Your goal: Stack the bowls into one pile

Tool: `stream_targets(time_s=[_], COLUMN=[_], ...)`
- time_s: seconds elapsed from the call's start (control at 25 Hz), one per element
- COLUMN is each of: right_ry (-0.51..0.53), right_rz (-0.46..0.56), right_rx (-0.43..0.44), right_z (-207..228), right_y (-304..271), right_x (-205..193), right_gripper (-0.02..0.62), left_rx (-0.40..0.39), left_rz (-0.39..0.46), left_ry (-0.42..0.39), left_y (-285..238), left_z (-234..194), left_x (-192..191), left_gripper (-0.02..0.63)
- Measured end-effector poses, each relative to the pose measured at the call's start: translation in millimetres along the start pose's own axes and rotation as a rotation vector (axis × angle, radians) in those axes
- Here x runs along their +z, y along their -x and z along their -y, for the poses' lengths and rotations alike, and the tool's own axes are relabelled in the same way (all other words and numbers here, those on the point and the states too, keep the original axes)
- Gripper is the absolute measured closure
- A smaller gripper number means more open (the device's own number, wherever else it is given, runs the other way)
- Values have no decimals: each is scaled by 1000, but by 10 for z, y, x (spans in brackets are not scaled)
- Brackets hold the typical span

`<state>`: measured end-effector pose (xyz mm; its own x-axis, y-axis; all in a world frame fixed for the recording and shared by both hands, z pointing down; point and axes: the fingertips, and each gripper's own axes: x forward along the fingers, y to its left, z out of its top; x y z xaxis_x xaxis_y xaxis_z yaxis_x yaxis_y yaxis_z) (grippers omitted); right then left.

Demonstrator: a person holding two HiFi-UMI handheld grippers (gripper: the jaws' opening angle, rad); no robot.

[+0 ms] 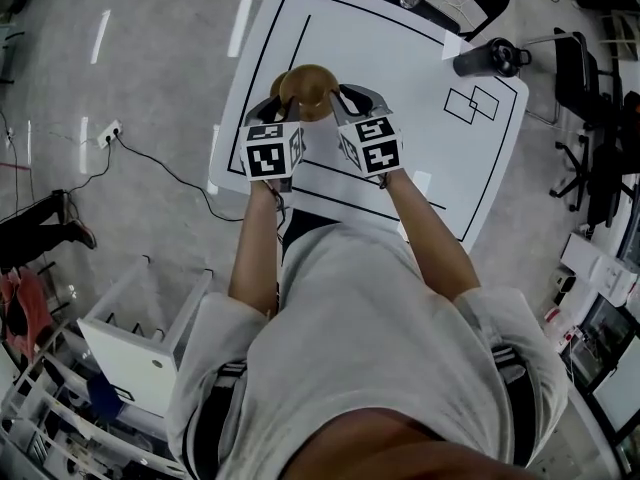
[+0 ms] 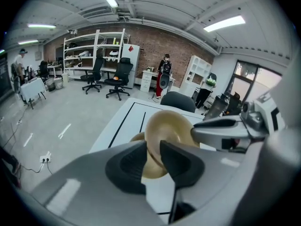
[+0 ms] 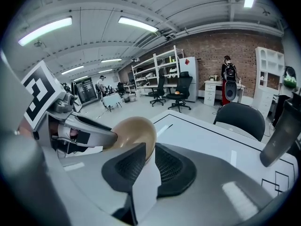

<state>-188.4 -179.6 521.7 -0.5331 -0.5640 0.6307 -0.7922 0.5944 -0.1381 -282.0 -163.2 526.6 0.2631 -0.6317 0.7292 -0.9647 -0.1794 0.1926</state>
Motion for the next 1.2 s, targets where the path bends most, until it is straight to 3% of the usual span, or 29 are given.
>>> stream_targets(time_s=[0.24,1.2], right_ry=[15,-19], right_rz=[-32,-141], right_rx=[16,-43], right_z=[-187,-266], right_y=[-157,-564], right_x=[-39,-279], right_gripper=[532,515], left_rx=[4,-103], left_rz=[-24,-124], left_ry=[25,-26], left_y=[15,-283], left_z=[-219,-510], left_x=[-127,-314], left_gripper=[517,509])
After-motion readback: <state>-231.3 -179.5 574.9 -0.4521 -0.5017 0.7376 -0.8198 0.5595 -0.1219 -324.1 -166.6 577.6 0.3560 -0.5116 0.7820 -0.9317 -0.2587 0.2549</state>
